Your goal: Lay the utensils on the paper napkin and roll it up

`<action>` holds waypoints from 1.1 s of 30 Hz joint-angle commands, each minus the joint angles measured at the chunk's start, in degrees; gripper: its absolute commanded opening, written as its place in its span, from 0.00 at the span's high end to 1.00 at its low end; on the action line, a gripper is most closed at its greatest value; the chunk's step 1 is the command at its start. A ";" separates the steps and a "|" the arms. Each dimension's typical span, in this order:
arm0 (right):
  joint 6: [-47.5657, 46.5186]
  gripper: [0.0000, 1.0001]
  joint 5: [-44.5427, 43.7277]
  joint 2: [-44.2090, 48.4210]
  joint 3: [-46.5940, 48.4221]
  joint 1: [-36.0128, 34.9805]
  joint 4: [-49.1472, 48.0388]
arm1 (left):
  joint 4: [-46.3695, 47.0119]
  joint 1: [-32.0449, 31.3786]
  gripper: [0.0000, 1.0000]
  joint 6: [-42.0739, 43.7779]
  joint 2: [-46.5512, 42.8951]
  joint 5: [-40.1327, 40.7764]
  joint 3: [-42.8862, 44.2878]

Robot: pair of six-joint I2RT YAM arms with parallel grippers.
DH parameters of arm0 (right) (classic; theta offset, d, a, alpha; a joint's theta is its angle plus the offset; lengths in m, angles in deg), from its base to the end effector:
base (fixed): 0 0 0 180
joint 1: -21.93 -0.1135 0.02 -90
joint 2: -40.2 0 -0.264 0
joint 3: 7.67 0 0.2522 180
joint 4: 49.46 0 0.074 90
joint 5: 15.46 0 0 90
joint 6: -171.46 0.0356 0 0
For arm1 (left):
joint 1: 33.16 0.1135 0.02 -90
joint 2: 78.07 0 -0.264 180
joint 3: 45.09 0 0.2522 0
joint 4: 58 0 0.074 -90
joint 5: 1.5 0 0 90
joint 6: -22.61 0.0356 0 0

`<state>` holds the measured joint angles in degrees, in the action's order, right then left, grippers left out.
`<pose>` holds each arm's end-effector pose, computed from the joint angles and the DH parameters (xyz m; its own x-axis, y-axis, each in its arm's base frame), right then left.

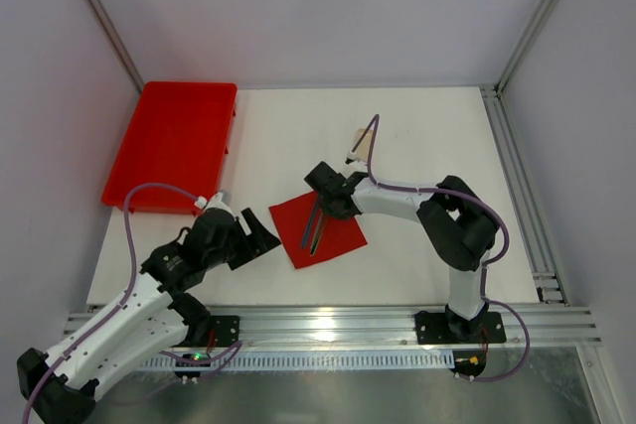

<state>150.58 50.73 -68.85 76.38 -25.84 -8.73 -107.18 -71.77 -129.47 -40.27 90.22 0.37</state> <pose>0.2651 0.2706 0.1593 -0.7471 0.4487 -0.4904 0.3708 0.8936 0.2529 0.1127 -0.0886 0.2363 -0.7782 -0.5089 -0.3682 -0.1739 0.7378 -0.6523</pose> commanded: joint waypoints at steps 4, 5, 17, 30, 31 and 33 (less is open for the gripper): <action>-1.00 0.73 -0.62 1.39 1.70 0.13 -1.65 | 2.81 -0.15 0.25 0.47 1.13 -0.84 0.73; -1.18 0.72 -0.62 1.65 1.70 0.13 -1.74 | 3.07 -0.24 0.25 0.47 1.31 -1.01 0.47; -7.94 0.58 -7.63 12.45 -4.00 -1.54 -0.33 | 8.08 -0.24 0.26 -3.30 5.88 -6.28 -4.63; -32.20 0.49 -8.97 19.31 -17.52 2.06 -30.70 | 22.58 -2.16 0.31 -11.39 21.07 -12.17 -8.68; -33.60 0.49 -8.01 20.10 -19.90 2.24 -34.13 | 22.94 -2.17 0.32 -11.57 21.87 -12.17 -8.50; -33.79 0.49 -7.13 20.29 -25.79 3.64 -42.24 | 24.42 -2.43 0.34 -12.71 22.84 -11.56 -8.67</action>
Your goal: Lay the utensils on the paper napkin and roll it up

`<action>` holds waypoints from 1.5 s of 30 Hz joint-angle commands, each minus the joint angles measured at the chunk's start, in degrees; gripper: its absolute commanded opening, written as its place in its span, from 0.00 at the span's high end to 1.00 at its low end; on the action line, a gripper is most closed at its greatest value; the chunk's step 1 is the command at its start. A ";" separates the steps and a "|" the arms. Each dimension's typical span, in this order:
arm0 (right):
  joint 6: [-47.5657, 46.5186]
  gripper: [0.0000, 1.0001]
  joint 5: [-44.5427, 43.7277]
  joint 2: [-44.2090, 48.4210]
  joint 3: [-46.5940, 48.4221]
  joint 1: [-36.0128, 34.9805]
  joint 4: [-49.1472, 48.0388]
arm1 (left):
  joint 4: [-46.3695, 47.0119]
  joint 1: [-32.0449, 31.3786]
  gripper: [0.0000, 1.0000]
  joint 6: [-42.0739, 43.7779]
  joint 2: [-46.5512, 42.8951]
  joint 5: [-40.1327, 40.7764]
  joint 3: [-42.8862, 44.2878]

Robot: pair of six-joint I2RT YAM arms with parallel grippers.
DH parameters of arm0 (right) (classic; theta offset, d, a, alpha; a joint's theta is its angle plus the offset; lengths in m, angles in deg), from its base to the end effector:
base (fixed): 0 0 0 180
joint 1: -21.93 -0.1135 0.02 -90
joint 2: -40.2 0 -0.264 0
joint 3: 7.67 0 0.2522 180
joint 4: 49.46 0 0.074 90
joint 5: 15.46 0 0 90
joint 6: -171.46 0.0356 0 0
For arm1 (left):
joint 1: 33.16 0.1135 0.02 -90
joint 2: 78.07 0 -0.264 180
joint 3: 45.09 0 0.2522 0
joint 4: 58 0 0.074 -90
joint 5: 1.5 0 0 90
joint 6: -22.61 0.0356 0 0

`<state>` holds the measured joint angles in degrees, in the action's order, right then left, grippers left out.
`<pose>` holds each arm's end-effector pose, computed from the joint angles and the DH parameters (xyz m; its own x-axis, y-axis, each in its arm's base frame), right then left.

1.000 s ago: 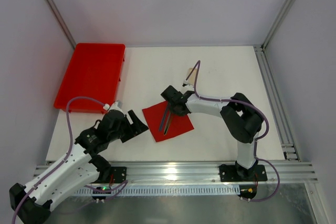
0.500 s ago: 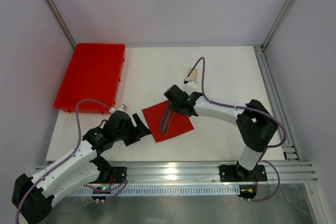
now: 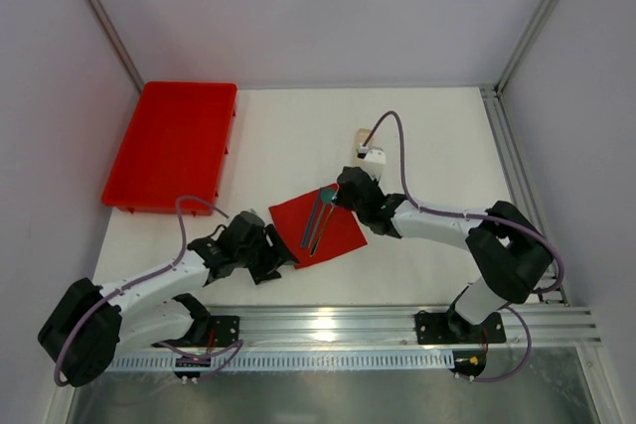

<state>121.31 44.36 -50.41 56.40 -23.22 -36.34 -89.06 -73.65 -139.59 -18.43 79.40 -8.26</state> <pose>0.2448 0.2207 0.1979 -0.5634 0.2191 -0.7966 0.0275 0.9686 0.2470 0.1358 -0.1234 0.1554 -0.8658 -0.4970 -0.0586 -0.3672 0.7104 -0.6004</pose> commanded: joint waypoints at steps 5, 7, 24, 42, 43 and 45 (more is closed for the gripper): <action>-4.52 0.49 2.83 1.93 -6.97 2.34 -14.56 | 7.01 -1.08 0.40 -3.82 1.80 0.93 -0.39; -4.88 0.49 3.37 2.36 -7.50 2.34 -15.26 | 7.63 -1.08 0.41 -4.00 2.58 1.10 -0.31; -6.90 0.49 5.30 6.32 -12.95 2.34 -21.15 | 13.08 -1.08 0.71 -2.86 10.50 -0.30 3.91; -8.21 0.49 9.16 5.00 -12.86 1.55 -23.17 | 14.57 -1.08 0.96 -0.83 16.56 -1.18 9.10; -8.22 0.49 9.43 4.92 -12.86 1.38 -23.26 | 14.49 -1.08 0.97 -0.83 16.74 -1.01 9.18; -8.48 0.49 9.87 4.74 -12.78 1.29 -23.35 | 14.58 -1.08 0.98 -0.83 16.83 -0.65 9.36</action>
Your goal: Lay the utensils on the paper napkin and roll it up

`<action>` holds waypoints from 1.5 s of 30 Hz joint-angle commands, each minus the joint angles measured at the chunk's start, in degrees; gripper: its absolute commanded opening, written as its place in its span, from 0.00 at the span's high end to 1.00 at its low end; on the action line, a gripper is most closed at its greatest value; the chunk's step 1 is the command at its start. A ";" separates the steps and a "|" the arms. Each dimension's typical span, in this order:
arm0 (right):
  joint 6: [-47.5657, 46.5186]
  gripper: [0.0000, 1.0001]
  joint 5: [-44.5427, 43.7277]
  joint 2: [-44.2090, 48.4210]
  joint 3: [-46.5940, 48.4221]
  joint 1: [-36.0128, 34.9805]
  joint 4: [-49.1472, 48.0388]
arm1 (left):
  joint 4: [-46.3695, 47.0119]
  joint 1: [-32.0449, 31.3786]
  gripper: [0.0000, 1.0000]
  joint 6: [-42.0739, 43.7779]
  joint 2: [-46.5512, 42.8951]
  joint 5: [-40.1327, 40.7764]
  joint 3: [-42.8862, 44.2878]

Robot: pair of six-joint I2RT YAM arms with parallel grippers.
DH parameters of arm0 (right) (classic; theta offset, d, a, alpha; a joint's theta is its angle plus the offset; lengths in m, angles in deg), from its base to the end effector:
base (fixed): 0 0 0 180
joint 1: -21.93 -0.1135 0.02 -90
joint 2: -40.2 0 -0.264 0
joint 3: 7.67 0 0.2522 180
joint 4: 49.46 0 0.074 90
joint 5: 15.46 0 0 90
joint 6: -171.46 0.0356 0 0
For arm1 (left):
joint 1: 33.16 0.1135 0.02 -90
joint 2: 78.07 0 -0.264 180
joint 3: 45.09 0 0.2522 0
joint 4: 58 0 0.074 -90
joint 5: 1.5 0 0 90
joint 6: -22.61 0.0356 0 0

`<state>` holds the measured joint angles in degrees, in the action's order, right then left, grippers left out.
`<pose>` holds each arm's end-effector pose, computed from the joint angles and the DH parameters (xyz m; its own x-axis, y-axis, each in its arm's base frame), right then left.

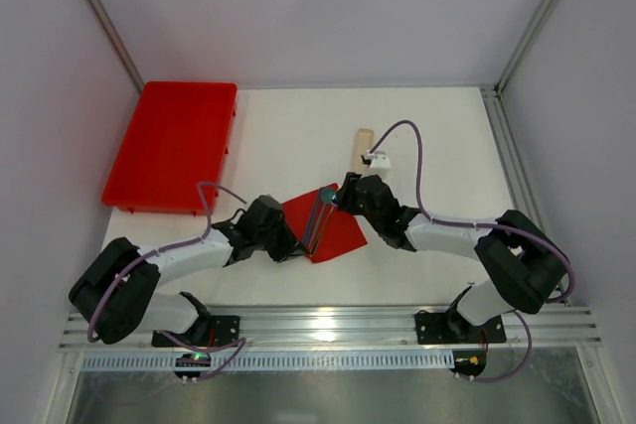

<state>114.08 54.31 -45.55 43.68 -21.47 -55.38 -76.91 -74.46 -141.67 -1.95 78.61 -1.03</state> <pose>0.2286 0.1992 0.1831 -0.5203 0.2041 -0.8292 -0.1702 0.9267 0.3349 0.1756 -0.1624 0.1512 -0.8622 -0.5048 -0.0422 -0.3636 0.6747 -0.6423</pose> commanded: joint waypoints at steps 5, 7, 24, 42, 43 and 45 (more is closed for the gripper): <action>-1.51 0.49 0.54 -0.46 0.04 -0.46 -4.66 | 1.72 -0.27 0.98 1.59 -0.62 1.71 2.39; -1.33 0.49 0.98 -0.47 -0.05 -0.46 -4.93 | 1.46 -0.27 0.98 1.77 -0.88 2.15 2.48; -2.21 0.49 3.09 -0.99 -0.14 -0.99 -6.77 | 1.19 -0.10 0.98 2.47 -0.45 4.88 3.62; -3.00 0.49 7.64 -0.38 0.38 -2.31 -5.46 | 3.56 1.75 0.96 3.53 3.34 3.30 4.94; -3.18 0.50 8.53 -0.12 0.56 -2.57 -4.85 | 3.65 1.83 0.96 3.53 3.34 3.30 4.85; -3.18 0.53 10.72 1.19 0.56 -2.92 -3.70 | 3.92 2.36 0.95 3.53 3.42 3.12 4.59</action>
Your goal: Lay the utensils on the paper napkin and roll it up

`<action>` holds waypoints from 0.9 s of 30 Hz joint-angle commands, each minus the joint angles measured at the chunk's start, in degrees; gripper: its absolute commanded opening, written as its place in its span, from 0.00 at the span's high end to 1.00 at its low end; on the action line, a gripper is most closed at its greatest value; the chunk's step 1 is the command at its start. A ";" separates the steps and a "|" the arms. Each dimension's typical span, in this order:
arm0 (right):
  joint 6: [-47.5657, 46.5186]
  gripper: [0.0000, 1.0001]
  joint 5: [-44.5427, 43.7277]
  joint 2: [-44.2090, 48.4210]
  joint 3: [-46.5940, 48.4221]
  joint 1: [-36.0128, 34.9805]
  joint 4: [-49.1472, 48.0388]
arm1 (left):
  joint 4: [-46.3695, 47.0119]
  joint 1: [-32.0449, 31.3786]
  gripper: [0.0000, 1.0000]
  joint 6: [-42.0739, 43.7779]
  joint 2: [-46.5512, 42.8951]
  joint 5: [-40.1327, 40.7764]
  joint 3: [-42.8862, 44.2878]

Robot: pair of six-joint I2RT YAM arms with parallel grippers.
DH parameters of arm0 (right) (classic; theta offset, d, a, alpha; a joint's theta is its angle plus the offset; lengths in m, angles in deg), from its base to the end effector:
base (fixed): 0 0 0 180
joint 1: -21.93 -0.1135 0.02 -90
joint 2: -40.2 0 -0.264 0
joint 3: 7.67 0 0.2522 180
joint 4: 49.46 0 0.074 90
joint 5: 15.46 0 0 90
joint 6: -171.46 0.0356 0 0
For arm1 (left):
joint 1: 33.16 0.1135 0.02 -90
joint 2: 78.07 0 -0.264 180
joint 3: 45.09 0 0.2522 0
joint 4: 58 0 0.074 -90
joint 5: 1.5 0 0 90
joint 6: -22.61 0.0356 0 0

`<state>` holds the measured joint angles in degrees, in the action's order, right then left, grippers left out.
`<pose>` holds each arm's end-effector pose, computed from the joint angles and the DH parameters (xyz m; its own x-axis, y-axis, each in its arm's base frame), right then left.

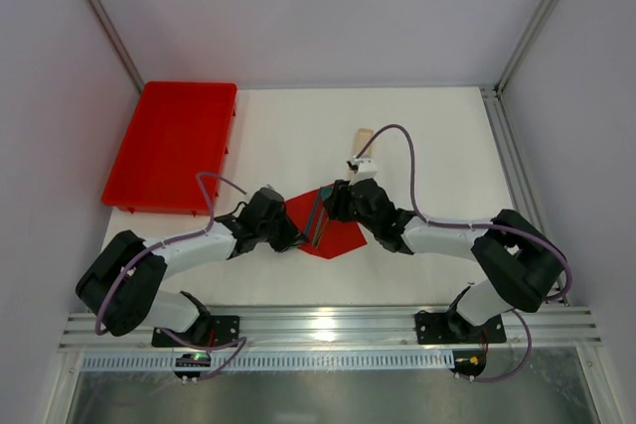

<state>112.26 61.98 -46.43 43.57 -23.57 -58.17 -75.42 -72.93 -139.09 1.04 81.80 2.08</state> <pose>0.2209 0.2137 0.1822 -0.5571 0.1462 -0.8175 -0.3199 0.8707 0.3737 0.1936 -0.1666 0.1563 -0.8418 -0.5262 -0.1205 -0.3359 0.6853 -0.6462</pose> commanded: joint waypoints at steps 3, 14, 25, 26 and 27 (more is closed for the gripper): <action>-0.93 0.57 4.82 4.09 -0.47 -1.35 0.15 | 2.52 1.27 0.93 1.04 0.25 -0.07 1.40; -0.83 0.82 19.74 9.03 -4.51 -3.63 1.56 | 3.31 2.06 0.89 1.04 1.13 -1.04 1.22; 0.13 0.96 25.29 3.32 -7.51 -7.59 -6.52 | 3.31 2.59 0.84 1.13 1.40 -0.95 1.31; 0.30 0.96 25.30 2.61 -7.15 -7.59 -6.61 | 3.31 2.68 0.84 1.04 1.48 -1.03 1.40; 0.39 0.96 25.13 1.82 -6.54 -7.59 -6.79 | 3.40 2.68 0.84 1.12 1.57 -1.21 1.40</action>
<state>112.09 85.28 -42.89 35.94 -30.89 -60.12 -74.11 -70.68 -138.89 2.03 80.88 2.08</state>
